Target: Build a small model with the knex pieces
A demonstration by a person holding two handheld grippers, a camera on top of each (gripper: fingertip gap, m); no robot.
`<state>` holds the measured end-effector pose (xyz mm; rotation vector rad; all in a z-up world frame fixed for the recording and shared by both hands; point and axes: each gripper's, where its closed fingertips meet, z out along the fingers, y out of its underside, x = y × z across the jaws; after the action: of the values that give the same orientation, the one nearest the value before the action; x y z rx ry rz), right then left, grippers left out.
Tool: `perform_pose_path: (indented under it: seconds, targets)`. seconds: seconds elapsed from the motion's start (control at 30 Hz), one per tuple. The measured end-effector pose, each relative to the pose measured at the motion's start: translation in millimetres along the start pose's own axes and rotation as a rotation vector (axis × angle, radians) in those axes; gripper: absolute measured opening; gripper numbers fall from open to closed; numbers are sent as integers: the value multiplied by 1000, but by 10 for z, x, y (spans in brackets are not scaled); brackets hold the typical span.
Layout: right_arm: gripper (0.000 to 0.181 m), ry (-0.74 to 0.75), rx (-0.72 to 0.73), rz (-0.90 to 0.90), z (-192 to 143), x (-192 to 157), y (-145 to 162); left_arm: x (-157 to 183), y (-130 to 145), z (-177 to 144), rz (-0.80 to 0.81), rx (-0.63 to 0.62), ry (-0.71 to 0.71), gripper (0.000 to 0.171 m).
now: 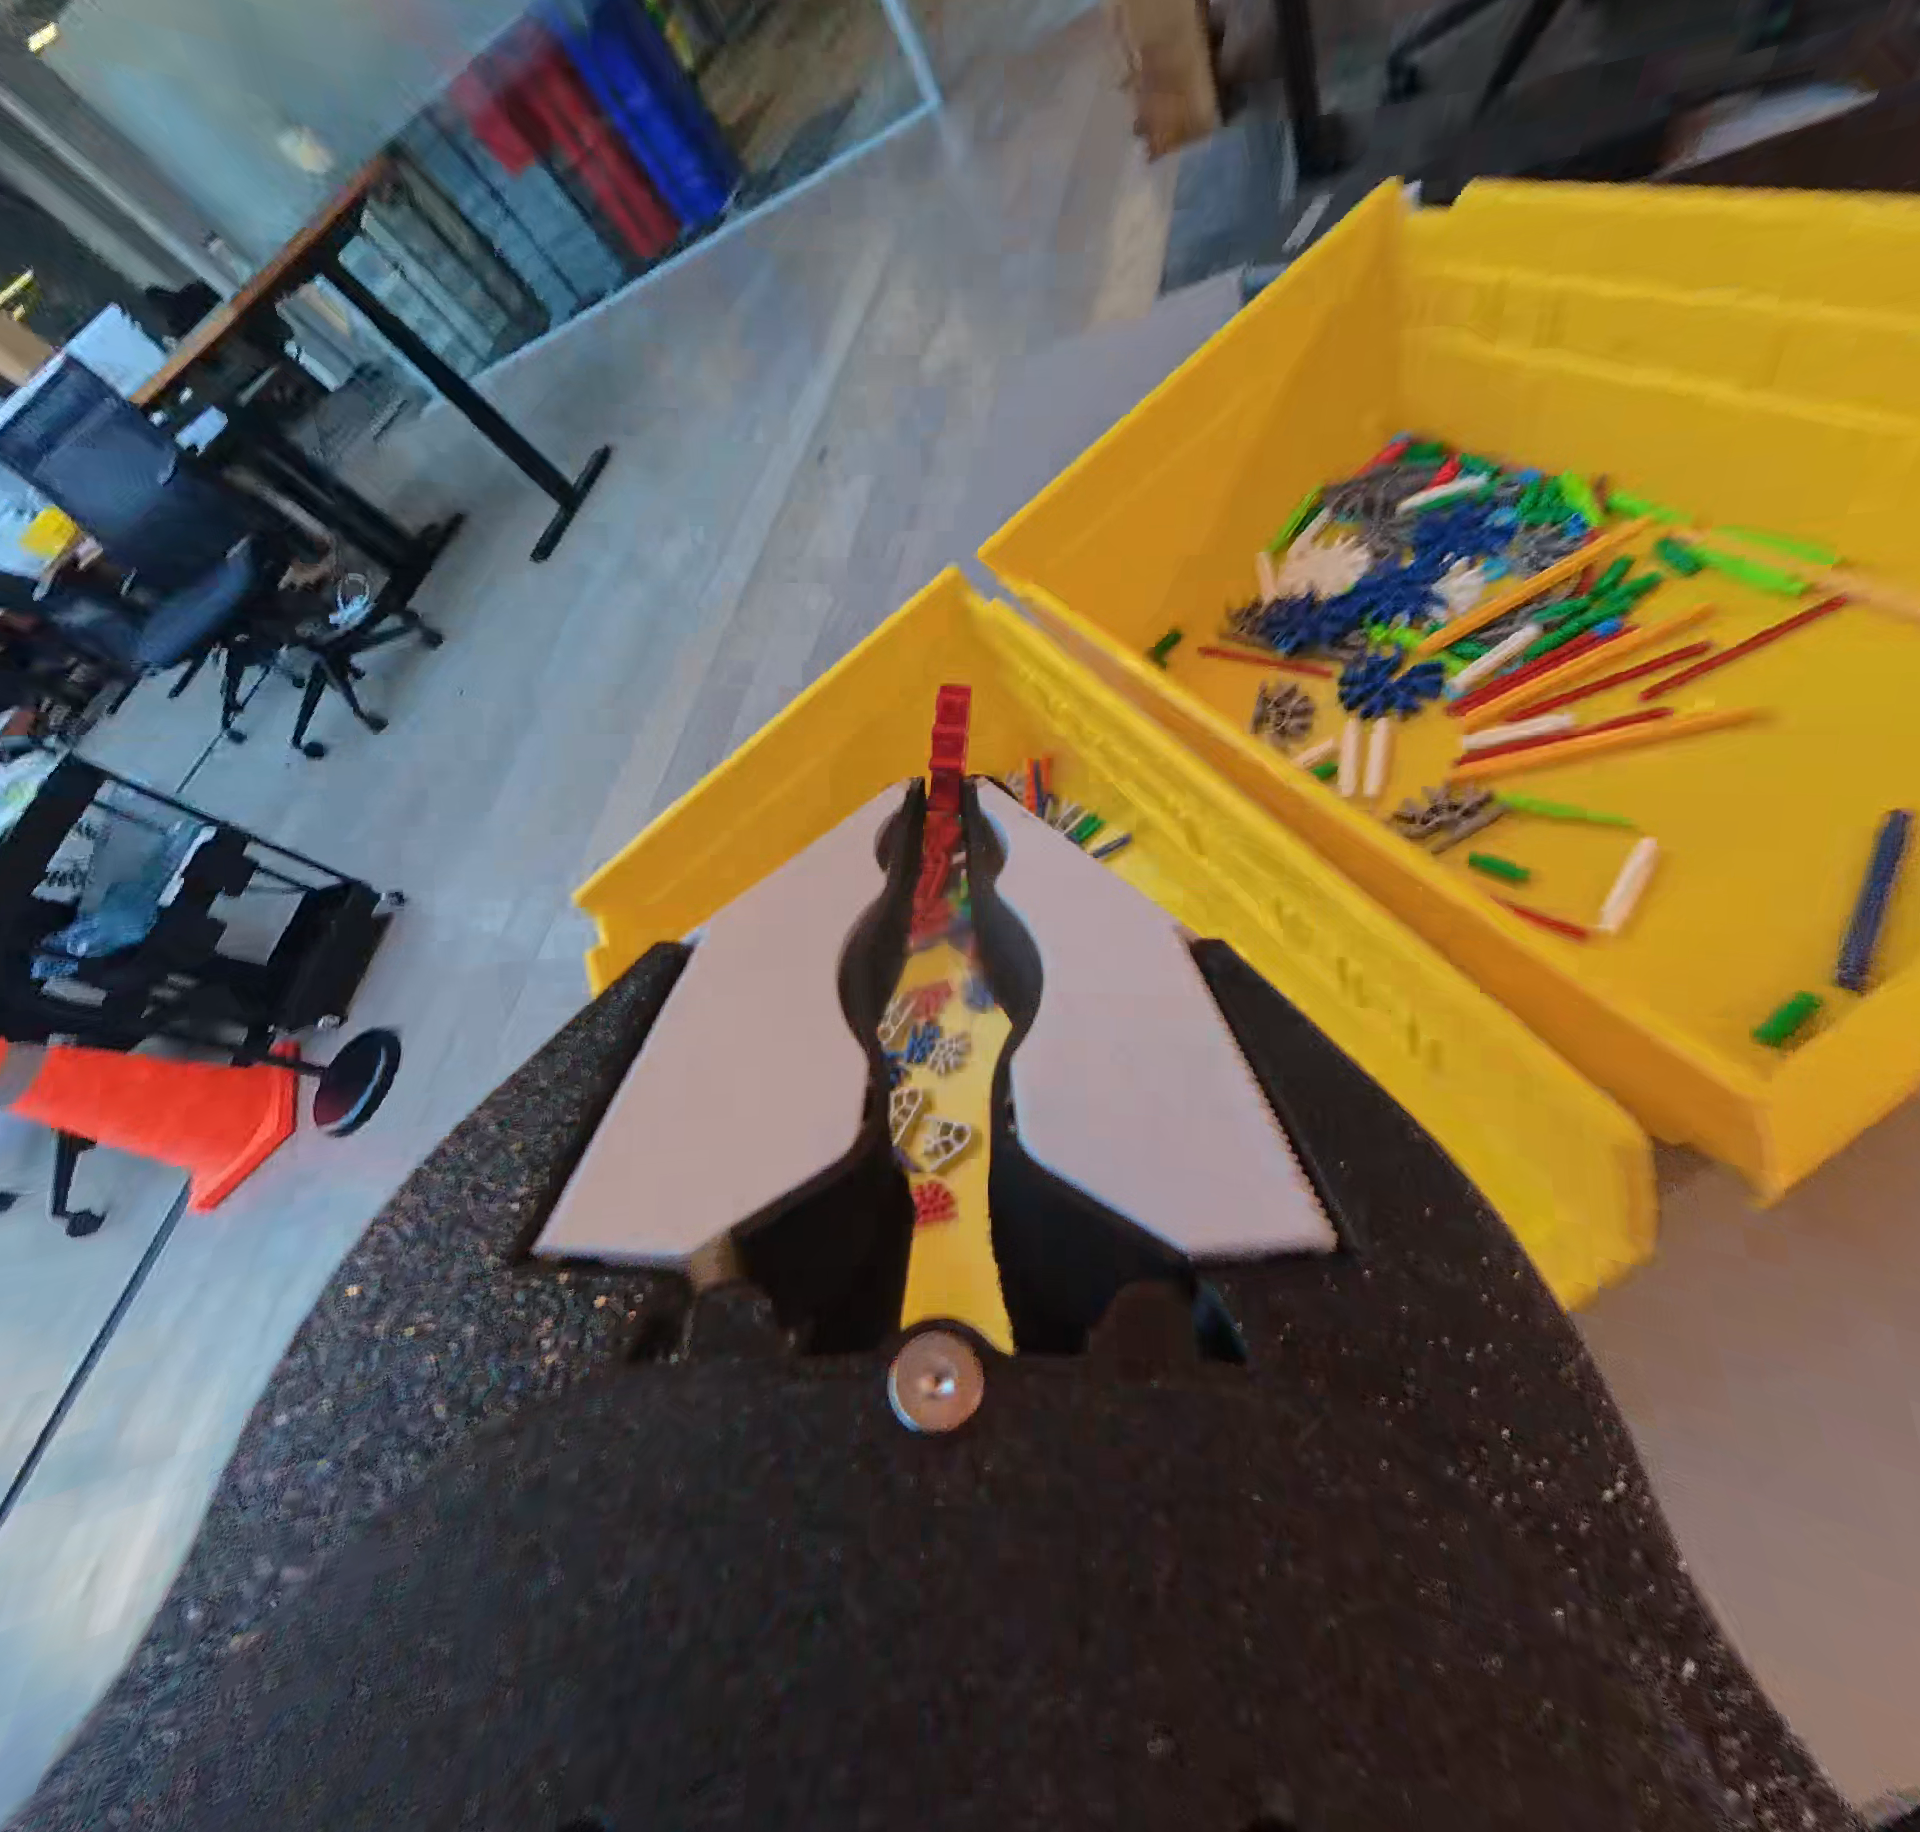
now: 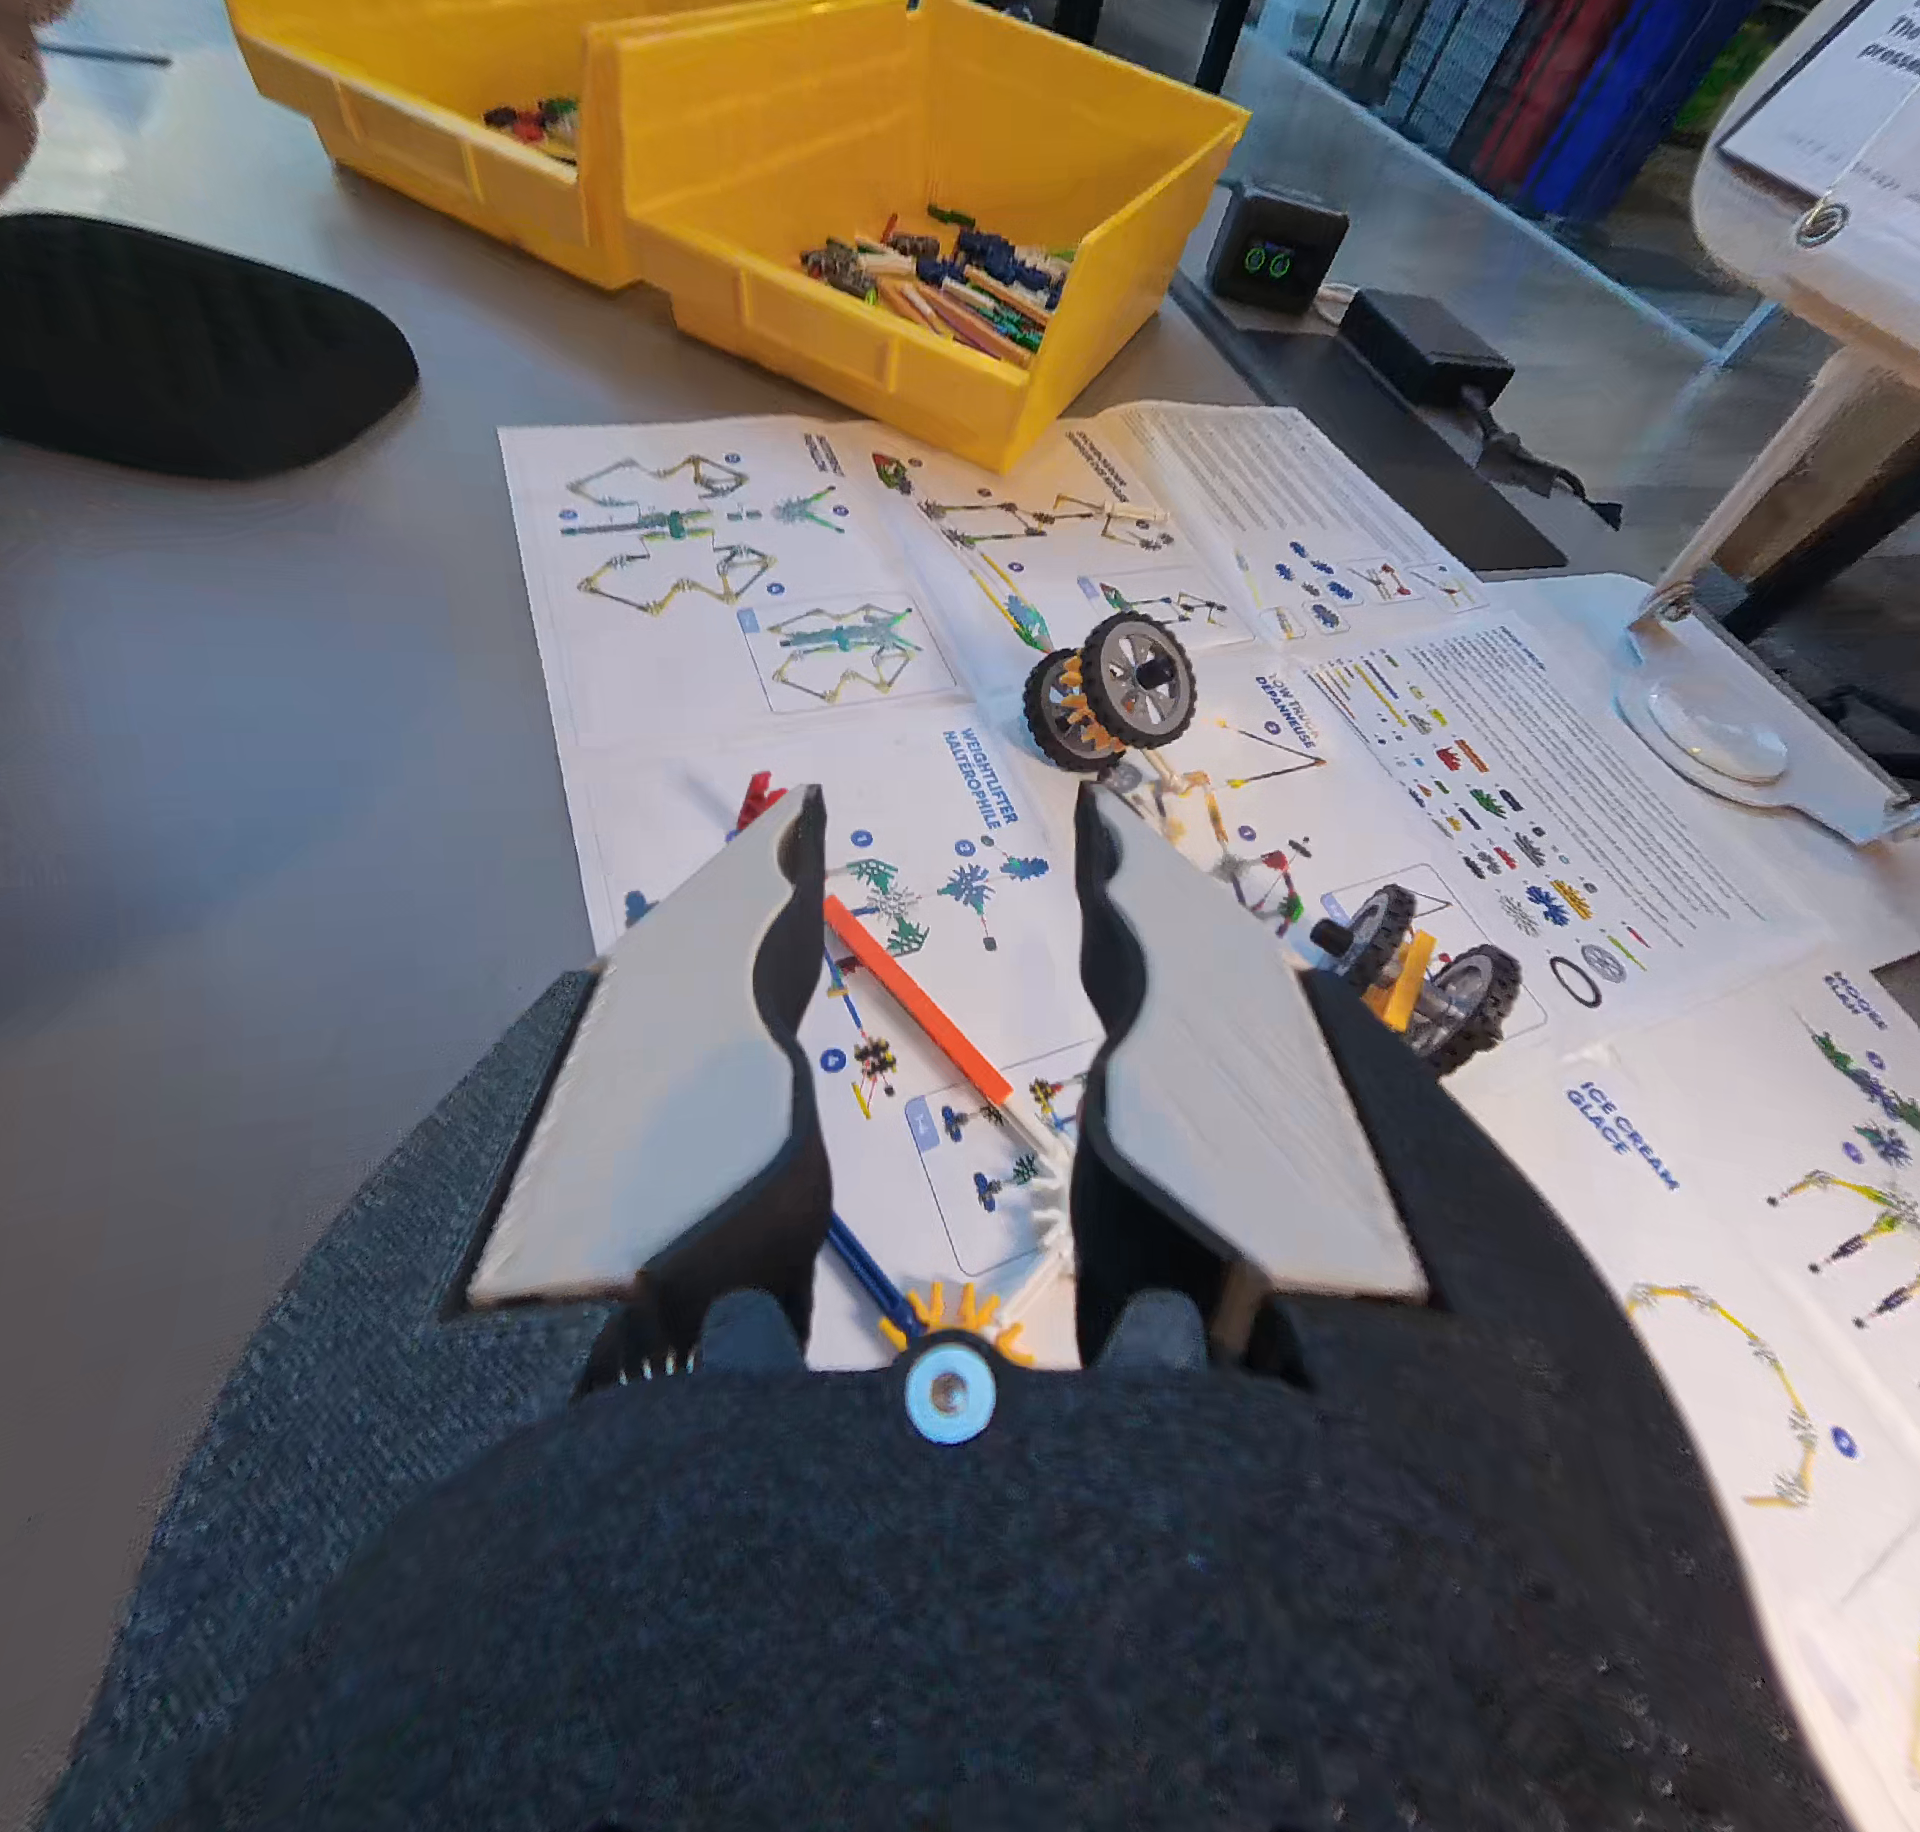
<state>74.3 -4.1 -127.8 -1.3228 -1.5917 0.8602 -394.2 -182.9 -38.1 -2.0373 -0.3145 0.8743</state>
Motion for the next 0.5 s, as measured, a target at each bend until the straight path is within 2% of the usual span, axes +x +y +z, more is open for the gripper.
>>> perform_pose_path:
  seconds: [0.1,0.13,0.2,0.27,0.33,0.37,0.43,0.5]
  targets:
    - [46,-34,-77,-35,6,-56,113,-13,258,100,-20,-55,-6,19]
    - [45,-51,-99,-43,10,-86,152,75,233,88,-28,-40,20,26]
    - [44,-86,-141,-59,30,-158,239,424,-3,-16,-33,59,137,34]
    - [41,-115,-181,-74,74,-225,337,1017,-318,-225,13,174,350,36]
    - [41,-130,-216,-87,133,-274,421,1813,-533,-534,90,253,650,32]
    - [41,-134,-232,-93,163,-285,459,2289,-547,-751,130,258,853,34]
    - [41,-129,-262,-110,222,-271,538,3152,-406,-1182,208,195,1218,42]
    - [40,-133,-279,-136,274,-253,602,3819,-181,-1466,285,122,1428,42]
